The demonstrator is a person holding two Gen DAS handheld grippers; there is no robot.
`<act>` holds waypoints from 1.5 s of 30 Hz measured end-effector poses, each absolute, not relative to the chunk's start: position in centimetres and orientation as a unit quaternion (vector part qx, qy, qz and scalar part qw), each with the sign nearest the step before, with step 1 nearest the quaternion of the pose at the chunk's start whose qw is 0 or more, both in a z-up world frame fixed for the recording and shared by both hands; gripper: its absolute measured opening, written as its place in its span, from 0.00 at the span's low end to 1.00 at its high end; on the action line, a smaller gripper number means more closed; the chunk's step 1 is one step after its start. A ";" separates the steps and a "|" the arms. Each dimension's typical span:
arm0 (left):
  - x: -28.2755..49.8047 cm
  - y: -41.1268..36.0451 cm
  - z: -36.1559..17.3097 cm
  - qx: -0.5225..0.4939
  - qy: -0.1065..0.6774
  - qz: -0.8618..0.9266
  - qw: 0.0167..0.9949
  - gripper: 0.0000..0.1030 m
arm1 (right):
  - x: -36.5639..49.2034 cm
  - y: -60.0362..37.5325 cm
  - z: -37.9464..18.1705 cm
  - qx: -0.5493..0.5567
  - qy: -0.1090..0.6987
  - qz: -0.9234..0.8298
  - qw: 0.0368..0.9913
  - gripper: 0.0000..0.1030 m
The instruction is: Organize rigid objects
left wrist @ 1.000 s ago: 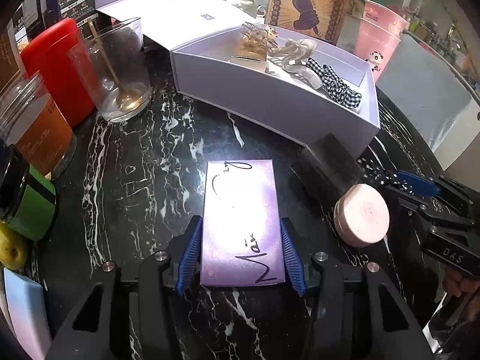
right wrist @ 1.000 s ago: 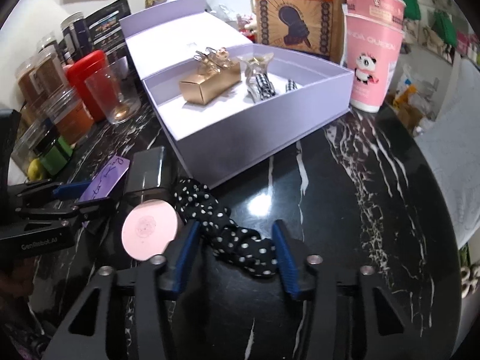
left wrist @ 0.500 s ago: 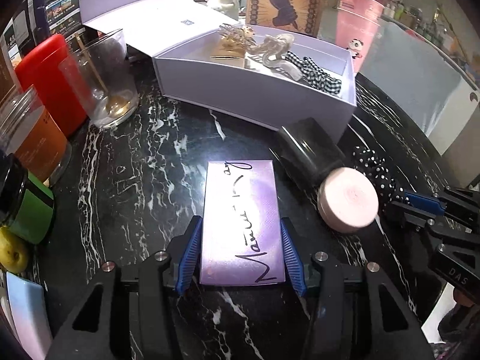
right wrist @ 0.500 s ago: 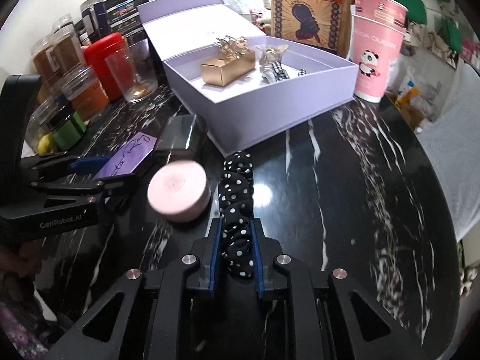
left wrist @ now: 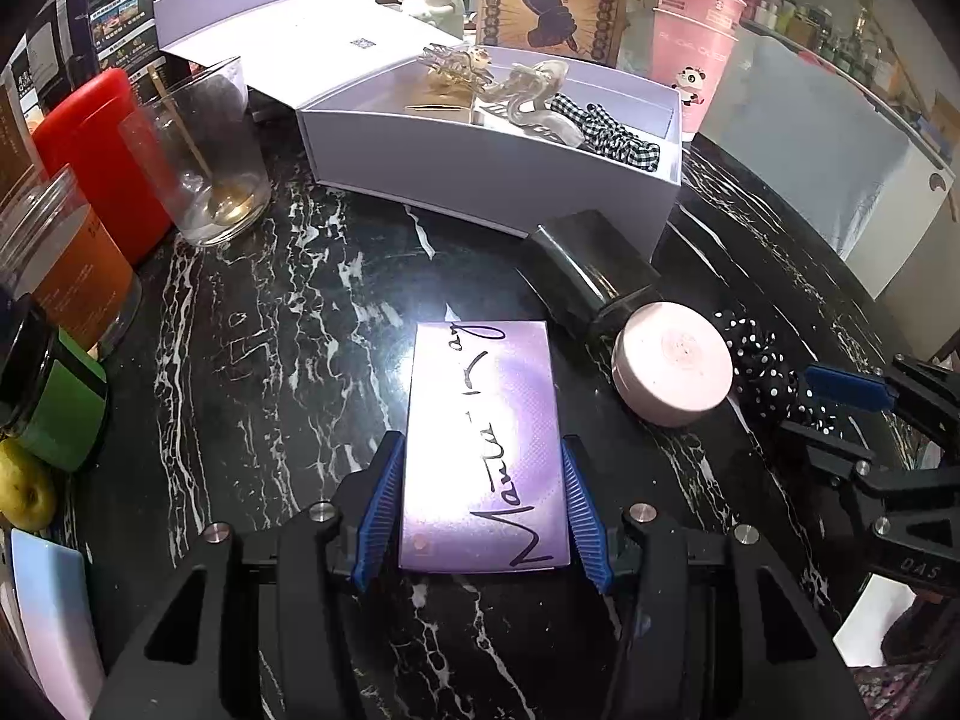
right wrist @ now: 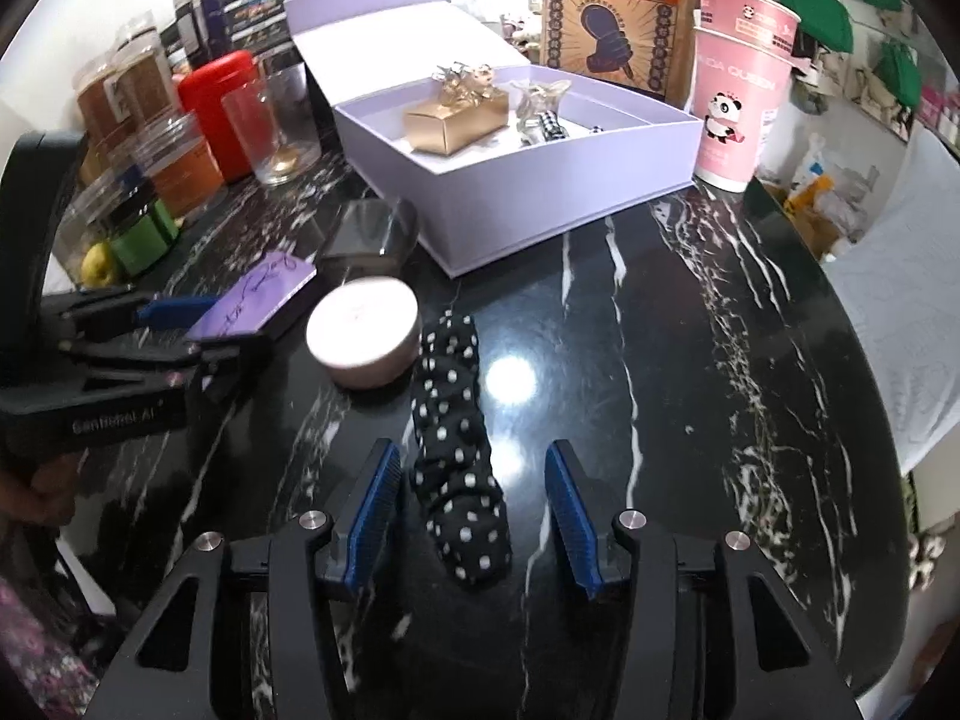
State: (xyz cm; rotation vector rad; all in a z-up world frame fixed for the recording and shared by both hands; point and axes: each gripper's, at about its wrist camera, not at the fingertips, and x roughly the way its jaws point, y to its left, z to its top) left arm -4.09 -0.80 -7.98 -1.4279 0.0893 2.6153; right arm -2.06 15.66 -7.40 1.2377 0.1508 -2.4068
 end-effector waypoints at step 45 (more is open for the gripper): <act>-0.8 1.7 -3.2 -0.440 0.027 0.890 0.117 0.49 | 1.7 16.0 -3.6 0.403 -0.036 -0.870 0.281 0.14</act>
